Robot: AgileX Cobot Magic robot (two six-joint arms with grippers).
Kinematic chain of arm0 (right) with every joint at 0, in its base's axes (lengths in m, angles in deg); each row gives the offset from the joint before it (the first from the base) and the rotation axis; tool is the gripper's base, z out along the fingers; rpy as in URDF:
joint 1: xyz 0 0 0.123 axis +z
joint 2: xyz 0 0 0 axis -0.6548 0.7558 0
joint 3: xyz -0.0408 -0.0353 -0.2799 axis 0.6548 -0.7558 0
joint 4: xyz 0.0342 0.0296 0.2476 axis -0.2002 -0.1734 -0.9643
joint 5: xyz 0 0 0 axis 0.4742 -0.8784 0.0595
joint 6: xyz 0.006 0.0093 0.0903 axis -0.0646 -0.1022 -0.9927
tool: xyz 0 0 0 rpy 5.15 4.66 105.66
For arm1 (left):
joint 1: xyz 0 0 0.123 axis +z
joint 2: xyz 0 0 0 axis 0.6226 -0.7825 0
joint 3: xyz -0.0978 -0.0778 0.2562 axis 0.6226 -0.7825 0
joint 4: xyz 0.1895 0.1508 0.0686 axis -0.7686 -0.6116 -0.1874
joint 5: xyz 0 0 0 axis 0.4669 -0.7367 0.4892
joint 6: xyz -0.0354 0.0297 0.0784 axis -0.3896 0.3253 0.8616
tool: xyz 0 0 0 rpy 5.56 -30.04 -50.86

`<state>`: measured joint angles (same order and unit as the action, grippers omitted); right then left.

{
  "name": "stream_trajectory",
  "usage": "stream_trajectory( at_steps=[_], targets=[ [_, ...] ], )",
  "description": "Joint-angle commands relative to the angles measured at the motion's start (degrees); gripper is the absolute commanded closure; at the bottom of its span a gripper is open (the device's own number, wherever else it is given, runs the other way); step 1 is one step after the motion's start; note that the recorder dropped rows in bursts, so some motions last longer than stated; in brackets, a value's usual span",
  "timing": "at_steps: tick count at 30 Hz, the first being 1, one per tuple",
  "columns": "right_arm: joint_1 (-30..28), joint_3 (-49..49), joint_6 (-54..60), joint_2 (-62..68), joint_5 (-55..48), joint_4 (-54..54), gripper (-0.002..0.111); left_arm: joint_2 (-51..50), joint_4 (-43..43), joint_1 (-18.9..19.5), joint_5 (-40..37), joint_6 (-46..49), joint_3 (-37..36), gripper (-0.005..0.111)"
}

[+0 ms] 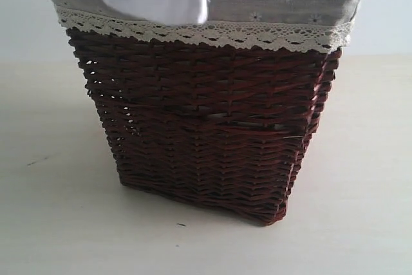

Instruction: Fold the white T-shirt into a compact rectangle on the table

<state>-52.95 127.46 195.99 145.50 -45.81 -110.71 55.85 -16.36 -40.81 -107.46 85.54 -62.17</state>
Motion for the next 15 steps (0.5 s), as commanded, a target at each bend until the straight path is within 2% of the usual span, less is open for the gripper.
stream_trajectory(
  at_steps=[1,9,15],
  targets=[
    [0.01,5.40,-0.43,0.77,4.28,-2.23,0.108,0.37,0.52,-0.30,0.27,-0.15,0.15,0.107],
    [0.01,11.17,-0.54,1.48,5.42,-2.23,0.108,0.37,0.52,-0.30,0.27,-0.03,0.15,0.107],
    [0.01,11.28,-11.58,2.73,3.19,-2.23,0.108,0.37,0.52,-0.30,0.27,-0.14,0.15,0.107]
  ],
)
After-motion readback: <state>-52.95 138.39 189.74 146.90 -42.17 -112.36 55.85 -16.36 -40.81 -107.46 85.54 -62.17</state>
